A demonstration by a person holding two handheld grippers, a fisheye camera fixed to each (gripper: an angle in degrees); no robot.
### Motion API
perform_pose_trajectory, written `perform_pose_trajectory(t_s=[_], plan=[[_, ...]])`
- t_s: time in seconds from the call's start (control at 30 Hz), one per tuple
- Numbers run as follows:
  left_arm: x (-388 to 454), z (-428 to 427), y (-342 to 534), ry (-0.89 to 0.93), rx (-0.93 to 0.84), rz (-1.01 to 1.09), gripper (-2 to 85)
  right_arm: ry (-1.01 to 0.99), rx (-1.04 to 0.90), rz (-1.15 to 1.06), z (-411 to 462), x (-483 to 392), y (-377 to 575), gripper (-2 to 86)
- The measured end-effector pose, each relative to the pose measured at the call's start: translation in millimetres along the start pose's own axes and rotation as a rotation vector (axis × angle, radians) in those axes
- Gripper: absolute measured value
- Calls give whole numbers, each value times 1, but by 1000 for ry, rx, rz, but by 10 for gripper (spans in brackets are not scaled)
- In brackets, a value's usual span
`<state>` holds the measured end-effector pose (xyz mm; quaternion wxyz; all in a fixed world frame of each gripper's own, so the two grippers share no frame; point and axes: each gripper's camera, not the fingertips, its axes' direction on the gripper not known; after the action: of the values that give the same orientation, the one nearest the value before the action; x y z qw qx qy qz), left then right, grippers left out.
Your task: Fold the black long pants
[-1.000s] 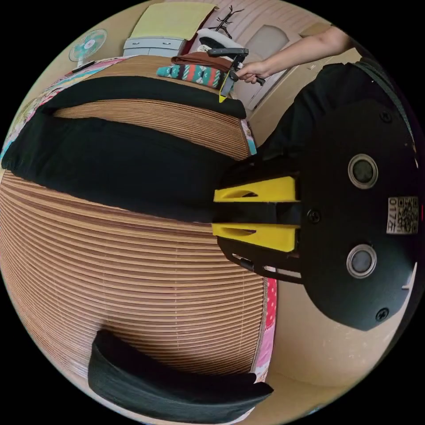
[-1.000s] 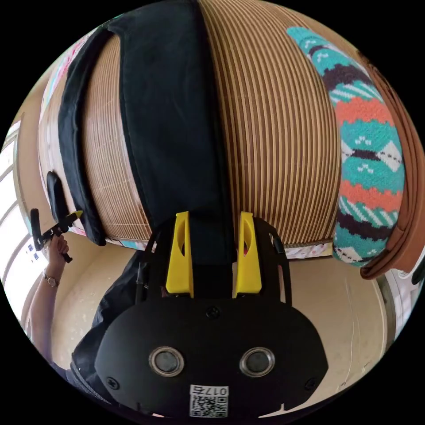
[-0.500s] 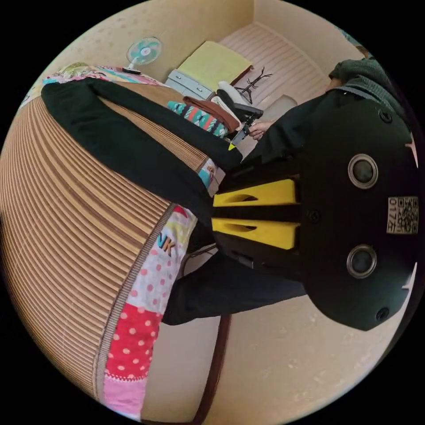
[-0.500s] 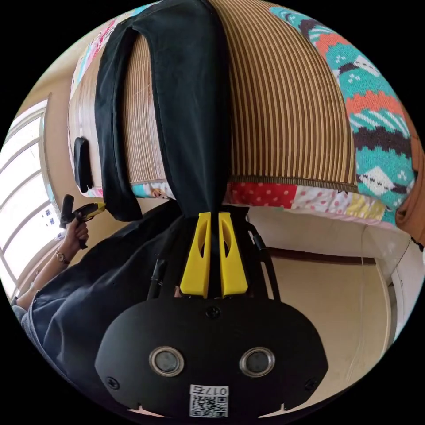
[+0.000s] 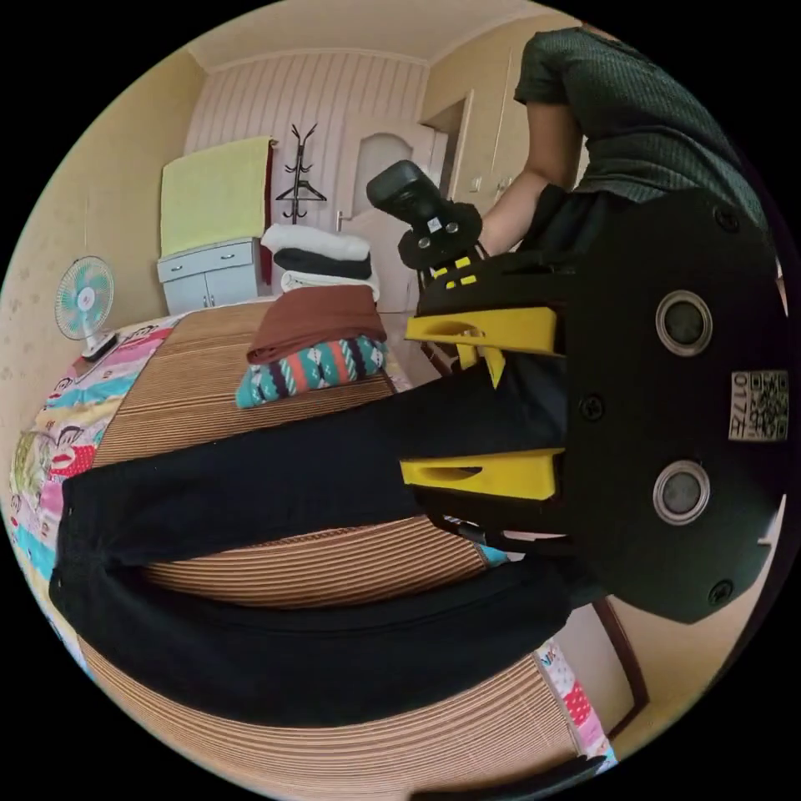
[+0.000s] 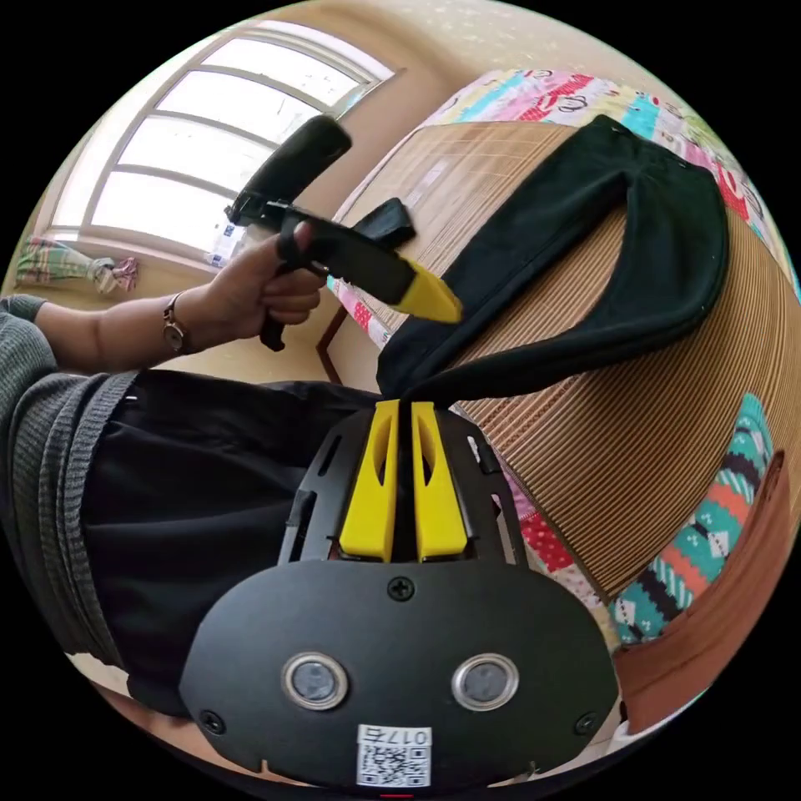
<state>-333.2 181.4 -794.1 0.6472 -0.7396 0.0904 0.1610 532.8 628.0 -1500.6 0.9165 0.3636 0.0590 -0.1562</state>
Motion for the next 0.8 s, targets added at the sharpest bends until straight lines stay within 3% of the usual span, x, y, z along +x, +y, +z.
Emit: perform_pose_trajectory(t_s=[0.1,0.17,0.27,0.47,0.6,0.8], plan=[[32,42,-21,-257,-209,50,162,-7,3,-48,-8,-7,-1,27],[40,63,-16,-311,-259,79,108,-5,14,-57,-13,-9,3,28],[30,73,8,-282,-223,21,45,-14,-31,-43,-23,3,19,28],[-6,62,61,-89,-80,-107,39,84,-178,106,-73,95,47,47],[-31,53,88,1,-38,-216,39,76,72,347,-151,195,4,111],[-54,54,105,83,-16,-272,38,-330,526,712,-171,352,-93,170]])
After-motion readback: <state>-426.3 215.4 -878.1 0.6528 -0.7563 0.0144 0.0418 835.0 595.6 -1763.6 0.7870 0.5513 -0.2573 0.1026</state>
